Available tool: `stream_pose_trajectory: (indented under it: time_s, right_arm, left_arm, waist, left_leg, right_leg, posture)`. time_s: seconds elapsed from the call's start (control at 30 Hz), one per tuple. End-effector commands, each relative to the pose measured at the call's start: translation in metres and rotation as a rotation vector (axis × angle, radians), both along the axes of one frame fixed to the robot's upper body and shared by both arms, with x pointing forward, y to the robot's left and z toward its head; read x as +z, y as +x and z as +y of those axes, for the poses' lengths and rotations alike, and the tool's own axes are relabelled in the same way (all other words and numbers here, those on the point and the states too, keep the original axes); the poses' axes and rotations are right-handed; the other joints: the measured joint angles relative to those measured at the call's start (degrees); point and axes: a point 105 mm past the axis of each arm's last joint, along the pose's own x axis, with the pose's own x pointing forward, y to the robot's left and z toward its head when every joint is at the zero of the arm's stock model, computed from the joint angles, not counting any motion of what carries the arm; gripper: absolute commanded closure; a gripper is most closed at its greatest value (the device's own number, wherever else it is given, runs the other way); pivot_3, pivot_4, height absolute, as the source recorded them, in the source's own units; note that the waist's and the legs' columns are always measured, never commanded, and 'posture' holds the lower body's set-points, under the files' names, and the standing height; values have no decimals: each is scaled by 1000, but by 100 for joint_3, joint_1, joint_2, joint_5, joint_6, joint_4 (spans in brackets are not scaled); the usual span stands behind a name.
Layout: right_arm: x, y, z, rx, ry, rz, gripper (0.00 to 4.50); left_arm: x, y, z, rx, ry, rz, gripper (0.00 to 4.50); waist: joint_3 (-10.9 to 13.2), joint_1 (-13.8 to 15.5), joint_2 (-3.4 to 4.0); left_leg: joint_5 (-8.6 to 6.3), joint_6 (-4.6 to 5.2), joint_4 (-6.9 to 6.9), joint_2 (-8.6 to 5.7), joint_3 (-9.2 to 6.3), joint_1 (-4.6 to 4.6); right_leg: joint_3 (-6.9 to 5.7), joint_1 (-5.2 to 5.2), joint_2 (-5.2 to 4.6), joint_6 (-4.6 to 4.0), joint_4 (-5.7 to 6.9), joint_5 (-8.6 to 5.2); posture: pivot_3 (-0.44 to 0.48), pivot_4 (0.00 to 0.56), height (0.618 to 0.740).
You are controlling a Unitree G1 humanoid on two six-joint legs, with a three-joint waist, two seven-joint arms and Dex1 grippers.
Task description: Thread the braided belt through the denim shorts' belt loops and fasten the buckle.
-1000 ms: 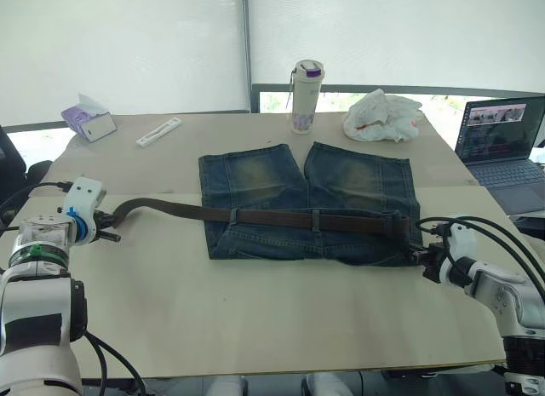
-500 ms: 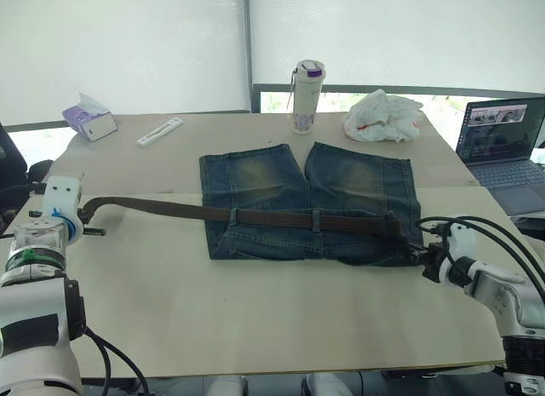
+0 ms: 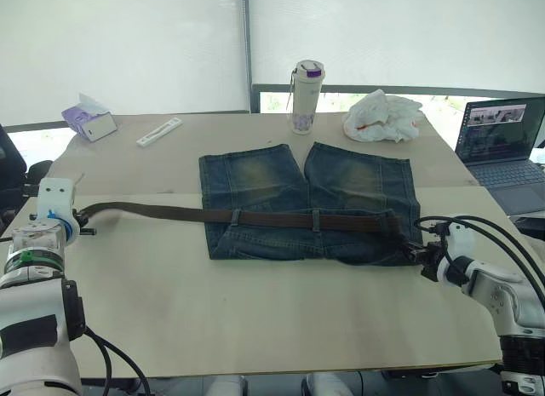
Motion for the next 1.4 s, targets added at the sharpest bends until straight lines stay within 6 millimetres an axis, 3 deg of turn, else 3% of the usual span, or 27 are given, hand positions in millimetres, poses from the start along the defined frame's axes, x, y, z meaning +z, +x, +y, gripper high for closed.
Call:
stream_pose_trajectory:
  time_s: [0.03,0.1,0.2,0.27,0.37,0.47,0.57,0.63,0.83,1.07,1.2,1.4]
  right_arm:
    - [19,1,0,29,-18,-92,4500]
    - [23,0,1,50,-20,-112,3675]
    - [30,-7,4,99,12,-114,2668]
    - [35,-13,3,132,9,-113,2001]
    - [47,-23,-1,204,-20,-107,911]
    - [61,-23,-3,263,-58,-123,51]
    - [73,-9,1,311,-88,-129,51]
    - [72,4,2,332,-133,-107,51]
    - [68,48,13,381,-186,-35,51]
    - [65,63,45,573,-113,49,51]
    - [54,68,44,594,-210,98,1102]
    - [68,67,41,624,-208,29,3224]
  left_arm:
    - [18,-4,13,24,59,-32,967]
    - [30,-5,20,55,109,-72,29]
    - [61,0,24,74,183,-190,0]
    - [81,10,14,21,168,-298,0]
    - [102,35,-36,-290,115,-408,0]
    - [90,47,-90,-612,32,-379,0]
    - [70,46,-141,-910,-69,-309,0]
    - [60,43,-161,-1028,-103,-255,0]
    - [36,29,-196,-1278,-105,-52,0]
    - [38,21,-215,-1423,-125,17,0]
    - [38,21,-219,-1438,-115,17,0]
    - [37,20,-220,-1451,-105,23,0]
  waist:
    - [0,-1,0]
    - [0,-1,0]
    - [0,-16,-1]
    - [0,-3,-1]
    - [-1,49,1]
    - [-7,61,11]
    - [-7,-12,12]
    - [-6,-96,12]
    - [-3,-306,16]
    - [-4,-238,20]
    - [-4,-144,23]
    - [-4,-137,23]
  left_leg:
    - [0,0,0,0,0,0]
    - [0,0,1,0,0,0]
    - [0,0,1,2,-2,-1]
    - [0,0,0,1,-2,0]
    - [0,0,6,-4,1,-3]
    - [0,0,10,-10,6,-2]
    - [0,0,11,-7,11,-3]
    - [0,0,11,-1,13,-1]
    - [-2,6,8,12,10,6]
    - [-2,7,17,4,2,-8]
    - [-4,10,35,-2,-4,-16]
    - [-4,10,35,-2,-8,-18]
  right_leg:
    - [0,0,0,0,0,0]
    - [0,0,0,0,0,0]
    - [0,-1,1,0,0,0]
    - [0,-1,1,0,0,0]
    - [-4,3,-5,0,-2,0]
    - [-6,12,-9,1,-4,-1]
    - [-4,11,-5,2,-4,-1]
    - [3,6,4,1,-4,-1]
    - [9,1,22,1,-2,-1]
    - [8,1,15,0,9,0]
    - [8,0,8,0,14,0]
    - [4,-1,8,0,14,0]
  posture:
    - [0,150,740]
    - [0,150,740]
    - [0,150,740]
    - [0,150,740]
    - [0,150,740]
    - [0,150,740]
    - [0,150,740]
    - [0,150,740]
    - [0,150,740]
    - [0,150,740]
    - [0,150,740]
    - [0,150,740]
